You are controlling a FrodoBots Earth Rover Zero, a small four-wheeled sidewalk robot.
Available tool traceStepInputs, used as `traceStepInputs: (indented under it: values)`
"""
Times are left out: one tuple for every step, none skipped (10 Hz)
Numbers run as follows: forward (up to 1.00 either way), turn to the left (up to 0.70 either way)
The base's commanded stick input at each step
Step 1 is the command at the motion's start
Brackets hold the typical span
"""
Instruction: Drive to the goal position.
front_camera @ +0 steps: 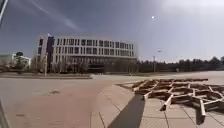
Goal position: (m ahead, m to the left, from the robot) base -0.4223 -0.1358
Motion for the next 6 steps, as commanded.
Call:
traceStepInputs:
  values:
    - [0.05,0.0]
    - [0.05,0.0]
    - [0.05,0.0]
    - [0.05,0.0]
    - [0.05,0.0]
    - [0.05,0.0]
